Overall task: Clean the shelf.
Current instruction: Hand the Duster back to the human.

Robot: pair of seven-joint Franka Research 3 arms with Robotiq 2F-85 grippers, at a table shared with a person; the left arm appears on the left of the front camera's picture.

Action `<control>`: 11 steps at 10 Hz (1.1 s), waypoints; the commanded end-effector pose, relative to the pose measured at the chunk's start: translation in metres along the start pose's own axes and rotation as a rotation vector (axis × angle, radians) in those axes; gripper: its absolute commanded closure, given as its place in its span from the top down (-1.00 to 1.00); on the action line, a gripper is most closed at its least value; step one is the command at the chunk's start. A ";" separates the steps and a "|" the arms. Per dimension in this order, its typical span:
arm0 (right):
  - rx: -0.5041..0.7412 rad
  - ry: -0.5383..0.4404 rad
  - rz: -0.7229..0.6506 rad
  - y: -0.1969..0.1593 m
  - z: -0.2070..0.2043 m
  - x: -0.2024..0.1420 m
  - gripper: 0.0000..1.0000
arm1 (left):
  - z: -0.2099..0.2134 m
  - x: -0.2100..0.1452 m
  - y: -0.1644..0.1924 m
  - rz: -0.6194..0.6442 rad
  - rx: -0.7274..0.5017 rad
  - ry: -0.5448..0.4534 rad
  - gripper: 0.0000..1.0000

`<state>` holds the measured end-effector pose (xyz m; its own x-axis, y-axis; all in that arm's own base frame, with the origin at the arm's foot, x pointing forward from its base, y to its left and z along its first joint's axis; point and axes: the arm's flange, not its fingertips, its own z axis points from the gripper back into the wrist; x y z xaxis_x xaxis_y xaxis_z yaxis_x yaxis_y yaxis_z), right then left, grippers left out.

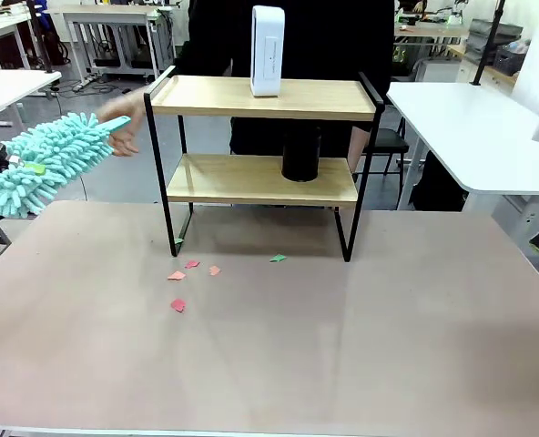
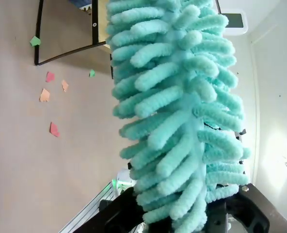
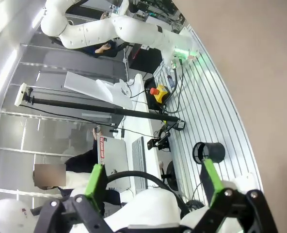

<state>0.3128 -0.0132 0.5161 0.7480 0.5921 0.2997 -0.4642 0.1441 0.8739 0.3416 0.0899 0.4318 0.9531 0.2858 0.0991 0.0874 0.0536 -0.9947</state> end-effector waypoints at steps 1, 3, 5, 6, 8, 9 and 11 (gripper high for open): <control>-0.008 0.016 0.024 0.000 0.004 -0.001 1.00 | 0.003 -0.002 -0.002 -0.002 -0.015 0.001 -1.00; -0.008 0.016 0.024 0.000 0.004 -0.001 1.00 | 0.003 -0.002 -0.002 -0.002 -0.015 0.001 -1.00; -0.008 0.016 0.024 0.000 0.004 -0.001 1.00 | 0.003 -0.002 -0.002 -0.002 -0.015 0.001 -1.00; -0.008 0.016 0.024 0.000 0.004 -0.001 1.00 | 0.003 -0.002 -0.002 -0.002 -0.015 0.001 -1.00; -0.008 0.016 0.024 0.000 0.004 -0.001 1.00 | 0.002 0.001 0.001 0.003 -0.001 0.003 0.46; -0.008 0.016 0.024 0.000 0.004 -0.001 1.00 | 0.001 0.000 0.000 0.004 0.004 0.007 1.00; -0.008 0.016 0.024 0.000 0.004 -0.001 1.00 | 0.000 0.000 -0.001 0.004 0.006 0.014 1.00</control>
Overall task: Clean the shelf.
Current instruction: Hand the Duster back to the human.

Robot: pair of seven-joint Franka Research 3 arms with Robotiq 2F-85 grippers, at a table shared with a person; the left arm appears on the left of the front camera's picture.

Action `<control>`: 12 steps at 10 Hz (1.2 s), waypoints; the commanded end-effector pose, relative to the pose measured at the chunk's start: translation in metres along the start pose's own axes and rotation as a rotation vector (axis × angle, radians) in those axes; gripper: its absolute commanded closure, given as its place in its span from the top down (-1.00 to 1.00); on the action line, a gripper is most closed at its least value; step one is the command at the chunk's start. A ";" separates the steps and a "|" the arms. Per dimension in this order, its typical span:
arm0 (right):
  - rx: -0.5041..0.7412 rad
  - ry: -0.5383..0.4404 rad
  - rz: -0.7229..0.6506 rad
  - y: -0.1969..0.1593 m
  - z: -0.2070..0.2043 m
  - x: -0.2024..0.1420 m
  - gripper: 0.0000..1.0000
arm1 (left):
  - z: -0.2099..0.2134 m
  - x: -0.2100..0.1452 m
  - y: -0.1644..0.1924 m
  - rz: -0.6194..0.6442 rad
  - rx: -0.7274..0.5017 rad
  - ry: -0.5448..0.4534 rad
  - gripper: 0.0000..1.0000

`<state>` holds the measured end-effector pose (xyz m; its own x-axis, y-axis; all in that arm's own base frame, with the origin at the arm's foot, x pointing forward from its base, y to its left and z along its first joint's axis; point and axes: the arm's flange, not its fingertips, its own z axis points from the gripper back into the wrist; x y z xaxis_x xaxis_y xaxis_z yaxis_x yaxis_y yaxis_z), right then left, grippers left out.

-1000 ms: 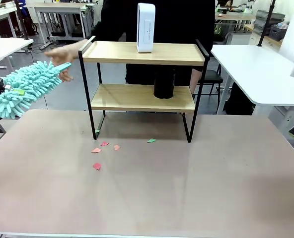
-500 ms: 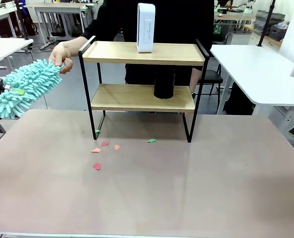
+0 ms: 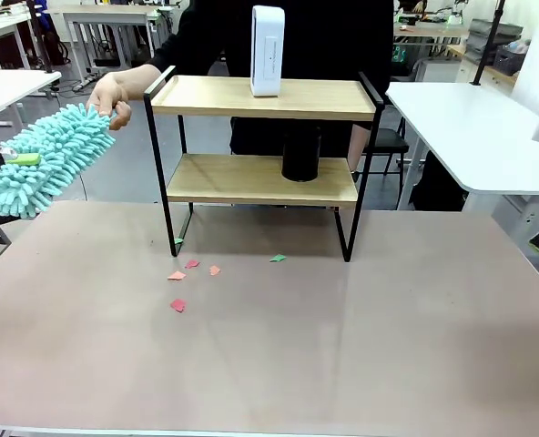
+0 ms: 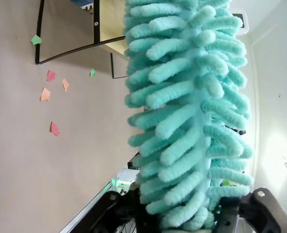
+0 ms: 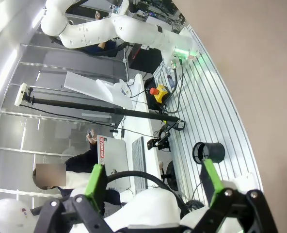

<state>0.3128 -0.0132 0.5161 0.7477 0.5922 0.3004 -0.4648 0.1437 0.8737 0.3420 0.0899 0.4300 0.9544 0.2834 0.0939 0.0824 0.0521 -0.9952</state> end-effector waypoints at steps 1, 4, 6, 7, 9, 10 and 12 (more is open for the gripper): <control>-0.008 0.016 0.024 0.000 0.004 -0.001 1.00 | 0.001 -0.001 -0.003 0.000 0.004 0.015 0.94; -0.008 0.016 0.024 0.000 0.004 -0.001 1.00 | 0.003 -0.002 -0.004 -0.005 -0.003 0.017 1.00; -0.008 0.016 0.024 0.000 0.004 -0.001 1.00 | 0.005 -0.003 -0.006 -0.008 -0.016 0.027 1.00; -0.008 0.016 0.024 0.000 0.004 -0.001 1.00 | 0.007 -0.005 -0.008 -0.012 -0.021 0.029 1.00; -0.008 0.016 0.024 0.000 0.004 -0.001 1.00 | 0.011 -0.012 -0.012 -0.010 -0.039 0.049 1.00; 0.000 0.000 0.000 0.000 0.000 0.000 1.00 | 0.011 -0.024 -0.017 -0.034 -0.071 0.080 1.00; 0.035 -0.173 -0.129 -0.016 0.006 0.008 1.00 | -0.008 -0.051 -0.020 -0.043 -0.078 0.249 1.00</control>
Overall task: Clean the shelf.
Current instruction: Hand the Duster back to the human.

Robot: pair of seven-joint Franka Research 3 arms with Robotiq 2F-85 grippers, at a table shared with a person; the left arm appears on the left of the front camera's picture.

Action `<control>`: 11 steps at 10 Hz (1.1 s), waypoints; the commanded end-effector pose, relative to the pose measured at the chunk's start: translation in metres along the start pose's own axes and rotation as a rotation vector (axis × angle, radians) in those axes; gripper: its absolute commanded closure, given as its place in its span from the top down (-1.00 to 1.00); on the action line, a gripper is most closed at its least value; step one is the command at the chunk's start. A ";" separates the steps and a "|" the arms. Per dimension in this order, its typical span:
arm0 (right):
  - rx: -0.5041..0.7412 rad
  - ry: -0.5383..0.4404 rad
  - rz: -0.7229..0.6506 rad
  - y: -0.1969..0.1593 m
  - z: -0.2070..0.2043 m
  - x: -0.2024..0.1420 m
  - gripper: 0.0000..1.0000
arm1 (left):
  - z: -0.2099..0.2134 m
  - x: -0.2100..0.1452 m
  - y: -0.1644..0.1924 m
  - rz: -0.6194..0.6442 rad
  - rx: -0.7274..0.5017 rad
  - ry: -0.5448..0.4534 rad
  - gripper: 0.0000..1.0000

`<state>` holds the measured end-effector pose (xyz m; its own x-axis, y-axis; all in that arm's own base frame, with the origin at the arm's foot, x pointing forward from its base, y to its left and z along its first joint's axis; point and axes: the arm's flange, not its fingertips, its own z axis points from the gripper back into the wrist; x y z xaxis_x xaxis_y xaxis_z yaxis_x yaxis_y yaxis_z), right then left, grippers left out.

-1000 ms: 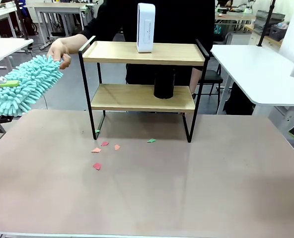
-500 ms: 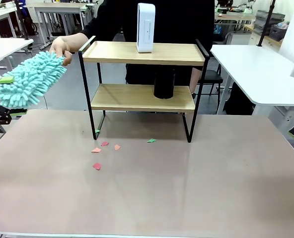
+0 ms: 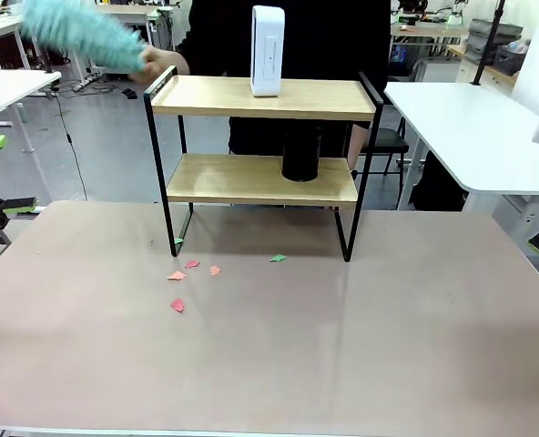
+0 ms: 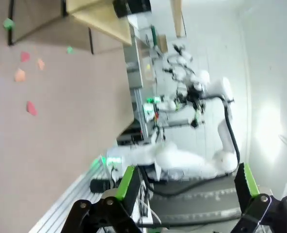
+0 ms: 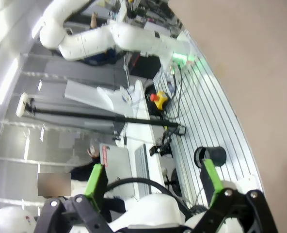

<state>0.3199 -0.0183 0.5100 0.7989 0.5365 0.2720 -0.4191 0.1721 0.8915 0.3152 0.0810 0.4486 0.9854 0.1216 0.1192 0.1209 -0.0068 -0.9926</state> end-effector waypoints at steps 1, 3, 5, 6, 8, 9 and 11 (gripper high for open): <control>0.086 -0.240 -0.156 -0.019 0.003 0.015 1.00 | -0.024 -0.027 0.006 -0.041 0.011 0.177 1.00; 0.148 -0.490 -0.327 -0.054 0.005 0.016 1.00 | -0.044 -0.023 0.015 -0.080 -0.047 0.384 1.00; 0.163 -0.534 -0.420 -0.079 -0.002 0.004 1.00 | -0.061 -0.017 0.030 -0.068 -0.067 0.457 1.00; 0.142 -0.534 -0.508 -0.088 -0.007 -0.005 1.00 | -0.068 -0.013 0.039 -0.050 -0.072 0.455 1.00; 0.109 -0.478 -0.545 -0.092 -0.010 -0.012 1.00 | -0.078 -0.003 0.055 0.042 -0.026 0.398 1.00; 0.067 -0.435 -0.556 -0.090 -0.011 -0.007 1.00 | -0.077 -0.020 0.042 -0.030 -0.062 0.446 1.00; 0.131 -0.496 -0.507 -0.106 -0.009 -0.014 1.00 | -0.077 -0.020 0.042 -0.030 -0.062 0.446 1.00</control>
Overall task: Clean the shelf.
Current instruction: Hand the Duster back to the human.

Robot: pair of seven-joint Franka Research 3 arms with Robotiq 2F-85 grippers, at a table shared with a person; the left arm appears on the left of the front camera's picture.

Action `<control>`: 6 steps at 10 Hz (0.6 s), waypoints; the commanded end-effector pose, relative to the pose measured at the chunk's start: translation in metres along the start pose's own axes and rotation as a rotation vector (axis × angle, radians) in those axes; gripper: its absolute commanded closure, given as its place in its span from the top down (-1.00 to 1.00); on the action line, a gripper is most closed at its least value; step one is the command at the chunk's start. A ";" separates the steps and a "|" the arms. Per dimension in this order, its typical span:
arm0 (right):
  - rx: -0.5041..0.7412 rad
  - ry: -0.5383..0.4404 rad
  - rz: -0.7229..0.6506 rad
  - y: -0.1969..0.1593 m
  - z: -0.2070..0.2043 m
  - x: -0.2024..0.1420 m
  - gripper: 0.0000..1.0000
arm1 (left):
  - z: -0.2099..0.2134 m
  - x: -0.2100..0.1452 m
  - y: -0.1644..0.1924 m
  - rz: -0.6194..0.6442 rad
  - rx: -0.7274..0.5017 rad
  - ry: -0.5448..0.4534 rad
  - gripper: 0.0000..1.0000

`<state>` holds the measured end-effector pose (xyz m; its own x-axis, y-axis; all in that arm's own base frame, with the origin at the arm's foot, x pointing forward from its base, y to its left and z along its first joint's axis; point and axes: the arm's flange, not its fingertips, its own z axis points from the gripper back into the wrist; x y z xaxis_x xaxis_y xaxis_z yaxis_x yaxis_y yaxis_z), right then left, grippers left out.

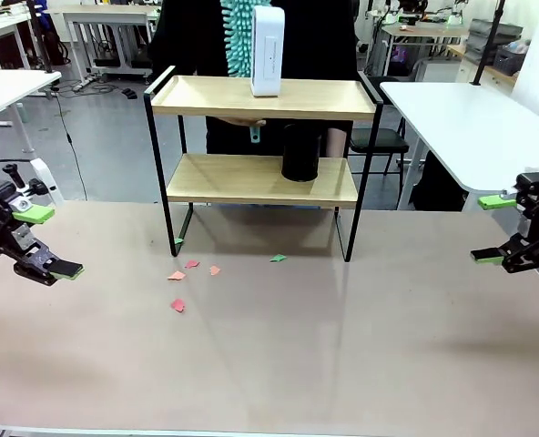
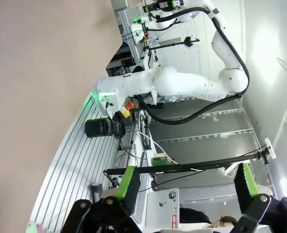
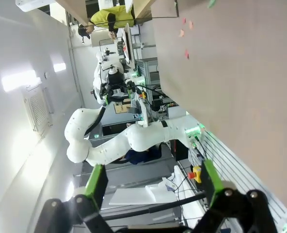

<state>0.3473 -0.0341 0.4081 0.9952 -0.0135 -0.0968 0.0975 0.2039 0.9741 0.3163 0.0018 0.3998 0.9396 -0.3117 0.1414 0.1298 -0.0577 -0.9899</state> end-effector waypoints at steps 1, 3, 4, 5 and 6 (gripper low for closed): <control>0.022 -0.016 0.012 0.000 0.003 0.002 1.00 | -0.002 -0.005 -0.007 -0.018 -0.008 0.007 1.00; 0.022 -0.016 0.012 0.000 0.003 0.002 1.00 | -0.002 -0.005 -0.007 -0.018 -0.008 0.007 1.00; 0.022 -0.016 0.012 0.000 0.003 0.002 1.00 | -0.002 -0.005 -0.007 -0.018 -0.008 0.007 1.00; 0.022 -0.016 0.012 0.000 0.003 0.002 1.00 | -0.002 -0.005 -0.007 -0.018 -0.008 0.007 1.00; 0.022 -0.016 0.012 0.000 0.003 0.002 1.00 | -0.002 -0.005 -0.007 -0.018 -0.008 0.007 1.00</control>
<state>0.3474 -0.0355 0.4074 0.9950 -0.0177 -0.0983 0.0999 0.2003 0.9746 0.3139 0.0009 0.4053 0.9362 -0.3151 0.1556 0.1446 -0.0583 -0.9878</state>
